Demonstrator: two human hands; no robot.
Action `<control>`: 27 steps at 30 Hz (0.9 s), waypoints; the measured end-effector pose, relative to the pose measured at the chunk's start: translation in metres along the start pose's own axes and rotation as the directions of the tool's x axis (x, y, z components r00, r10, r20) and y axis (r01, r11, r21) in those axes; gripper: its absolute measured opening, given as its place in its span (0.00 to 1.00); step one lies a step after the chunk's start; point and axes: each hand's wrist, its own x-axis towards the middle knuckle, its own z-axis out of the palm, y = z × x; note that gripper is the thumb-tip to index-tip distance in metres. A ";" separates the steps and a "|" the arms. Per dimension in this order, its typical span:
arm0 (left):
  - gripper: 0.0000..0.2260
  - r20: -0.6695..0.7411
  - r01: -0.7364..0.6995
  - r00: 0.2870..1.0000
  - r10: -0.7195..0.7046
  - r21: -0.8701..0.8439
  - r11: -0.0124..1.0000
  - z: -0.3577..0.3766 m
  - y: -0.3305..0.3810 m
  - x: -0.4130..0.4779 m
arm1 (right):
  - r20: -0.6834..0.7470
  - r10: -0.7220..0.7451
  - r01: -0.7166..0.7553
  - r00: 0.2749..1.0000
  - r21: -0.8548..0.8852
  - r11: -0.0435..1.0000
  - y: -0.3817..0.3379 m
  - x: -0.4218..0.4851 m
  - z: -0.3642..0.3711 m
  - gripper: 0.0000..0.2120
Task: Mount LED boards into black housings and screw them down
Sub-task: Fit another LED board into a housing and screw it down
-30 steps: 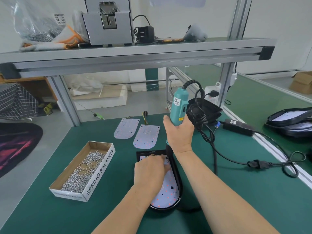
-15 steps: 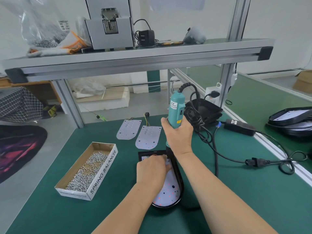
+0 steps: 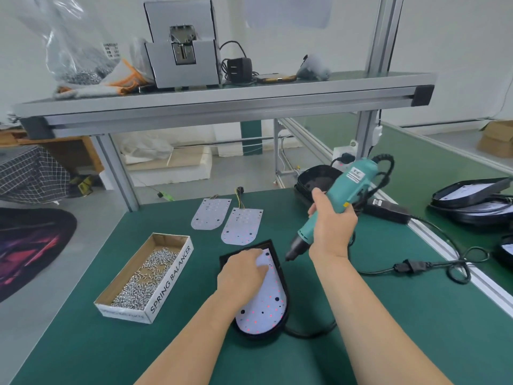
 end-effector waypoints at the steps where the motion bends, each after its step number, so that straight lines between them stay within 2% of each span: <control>1: 0.11 0.029 0.049 0.999 -0.045 -0.172 0.984 -0.004 -0.003 0.000 | -0.026 0.019 -0.018 0.999 0.034 0.999 -0.002 -0.001 -0.002 0.10; 2: 0.07 0.068 0.116 0.993 -0.098 -0.368 0.923 -0.007 -0.005 -0.001 | -0.047 0.037 -0.034 0.998 0.064 0.997 -0.004 -0.002 -0.004 0.11; 3: 0.05 0.110 0.189 0.982 -0.154 -0.539 0.821 -0.011 -0.007 -0.001 | -0.062 0.056 -0.050 0.996 0.091 0.995 -0.006 -0.004 -0.005 0.11; 4: 0.04 0.152 0.254 0.966 -0.207 -0.680 0.687 -0.016 -0.010 -0.002 | -0.072 0.074 -0.066 0.995 0.114 0.991 -0.009 -0.005 -0.005 0.11; 6: 0.03 0.248 0.327 0.935 -0.252 -0.879 0.347 -0.026 -0.016 -0.008 | -0.073 0.106 -0.094 0.992 0.155 0.983 -0.014 -0.010 -0.005 0.11; 8: 0.08 0.345 0.350 0.920 -0.183 -0.937 -0.005 -0.033 -0.020 -0.015 | -0.074 0.121 -0.105 0.990 0.191 0.976 -0.018 -0.015 -0.004 0.11; 9: 0.12 0.374 0.359 0.918 -0.132 -0.925 -0.127 -0.034 -0.023 -0.019 | -0.077 0.126 -0.108 0.989 0.207 0.972 -0.019 -0.018 -0.004 0.10; 10: 0.15 0.391 0.369 0.917 -0.085 -0.908 -0.196 -0.035 -0.025 -0.022 | -0.080 0.131 -0.111 0.988 0.218 0.970 -0.020 -0.021 -0.004 0.10; 11: 0.16 0.401 0.381 0.915 -0.046 -0.897 -0.225 -0.035 -0.027 -0.025 | -0.082 0.136 -0.115 0.987 0.226 0.967 -0.021 -0.023 -0.003 0.10; 14: 0.11 0.408 0.400 0.913 0.009 -0.889 -0.222 -0.033 -0.027 -0.033 | -0.077 0.150 -0.127 0.986 0.241 0.962 -0.023 -0.031 0.002 0.10; 20: 0.05 0.415 0.395 0.908 -0.059 -0.894 -0.212 -0.031 -0.023 -0.045 | -0.068 0.152 -0.130 0.986 0.262 0.956 -0.026 -0.045 0.009 0.10; 25: 0.13 0.439 0.444 0.889 -0.129 -0.896 0.003 -0.024 -0.027 -0.052 | -0.075 0.143 -0.119 0.987 0.264 0.957 -0.028 -0.055 0.008 0.10; 27: 0.12 0.468 0.467 0.877 -0.112 -0.883 -0.035 -0.022 -0.029 -0.054 | -0.079 0.145 -0.121 0.986 0.259 0.958 -0.027 -0.059 0.008 0.11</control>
